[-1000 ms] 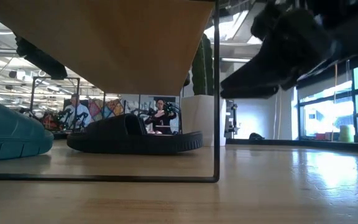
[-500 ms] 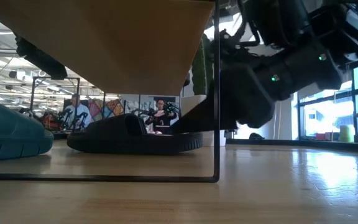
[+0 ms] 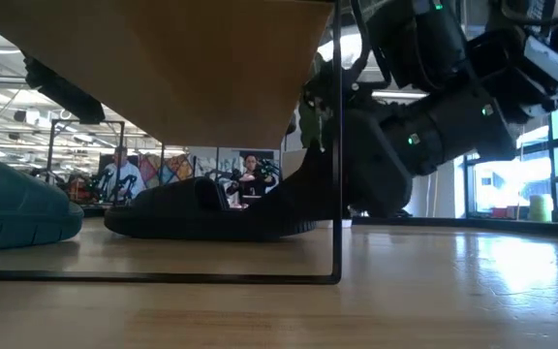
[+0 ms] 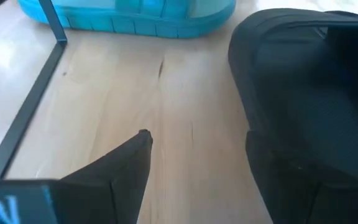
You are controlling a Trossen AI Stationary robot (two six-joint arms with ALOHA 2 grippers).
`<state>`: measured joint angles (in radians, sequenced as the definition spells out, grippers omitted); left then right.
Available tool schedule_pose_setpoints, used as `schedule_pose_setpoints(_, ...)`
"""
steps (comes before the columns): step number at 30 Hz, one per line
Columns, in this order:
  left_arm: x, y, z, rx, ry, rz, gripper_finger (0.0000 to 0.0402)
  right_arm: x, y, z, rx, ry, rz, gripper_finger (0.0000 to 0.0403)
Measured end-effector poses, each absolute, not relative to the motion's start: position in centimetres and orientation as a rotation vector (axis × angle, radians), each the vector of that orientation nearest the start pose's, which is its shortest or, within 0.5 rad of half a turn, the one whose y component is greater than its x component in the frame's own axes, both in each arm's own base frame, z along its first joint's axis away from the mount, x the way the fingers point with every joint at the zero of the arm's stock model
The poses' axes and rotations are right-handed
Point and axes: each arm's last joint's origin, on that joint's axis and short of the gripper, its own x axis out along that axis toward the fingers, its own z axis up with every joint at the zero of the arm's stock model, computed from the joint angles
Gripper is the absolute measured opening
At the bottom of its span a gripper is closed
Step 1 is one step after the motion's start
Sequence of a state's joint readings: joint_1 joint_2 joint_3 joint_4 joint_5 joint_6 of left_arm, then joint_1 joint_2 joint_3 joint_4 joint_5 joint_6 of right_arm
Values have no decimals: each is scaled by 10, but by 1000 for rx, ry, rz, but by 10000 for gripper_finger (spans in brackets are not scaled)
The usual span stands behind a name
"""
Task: Pick and place slides into the shelf
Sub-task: Put the black slides under the shelf
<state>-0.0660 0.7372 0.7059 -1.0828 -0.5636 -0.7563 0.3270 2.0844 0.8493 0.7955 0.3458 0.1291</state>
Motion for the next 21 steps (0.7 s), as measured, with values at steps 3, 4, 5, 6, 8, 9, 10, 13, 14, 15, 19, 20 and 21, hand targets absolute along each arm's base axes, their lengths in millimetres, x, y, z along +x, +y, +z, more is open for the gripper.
schedule_pose_setpoints(3, 113, 8, 251, -322, 829, 807, 225, 359, 108, 77, -4, 391, -52, 259)
schedule_pose_setpoints(4, 113, 8, 250, -322, 829, 807, 225, 359, 106, 76, 5, 387, -56, 259)
schedule_pose_setpoints(5, 113, 8, 250, -322, 829, 808, 225, 360, 105, 75, 15, 389, -63, 259)
schedule_pose_setpoints(6, 113, 8, 251, -322, 829, 808, 225, 360, 103, 73, 19, 389, -68, 259)
schedule_pose_setpoints(8, 113, 8, 250, -322, 829, 807, 225, 361, 100, 72, 20, 394, -78, 259)
schedule_pose_setpoints(9, 113, 8, 250, -323, 829, 808, 225, 361, 99, 72, 20, 394, -83, 259)
schedule_pose_setpoints(10, 113, 8, 251, -323, 829, 808, 225, 362, 98, 72, 20, 392, -86, 259)
schedule_pose_setpoints(13, 113, 8, 250, -322, 829, 808, 225, 362, 94, 72, 20, 390, -113, 259)
schedule_pose_setpoints(14, 113, 8, 251, -323, 829, 808, 225, 362, 94, 72, 23, 389, -120, 259)
schedule_pose_setpoints(15, 113, 8, 250, -322, 829, 807, 225, 362, 94, 72, 28, 389, -122, 259)
schedule_pose_setpoints(19, 113, 8, 250, -323, 829, 808, 225, 363, 94, 74, 50, 367, -122, 259)
schedule_pose_setpoints(20, 113, 8, 251, -323, 829, 808, 225, 364, 94, 75, 57, 353, -119, 259)
schedule_pose_setpoints(21, 113, 8, 251, -323, 829, 808, 225, 364, 95, 76, 61, 342, -115, 259)
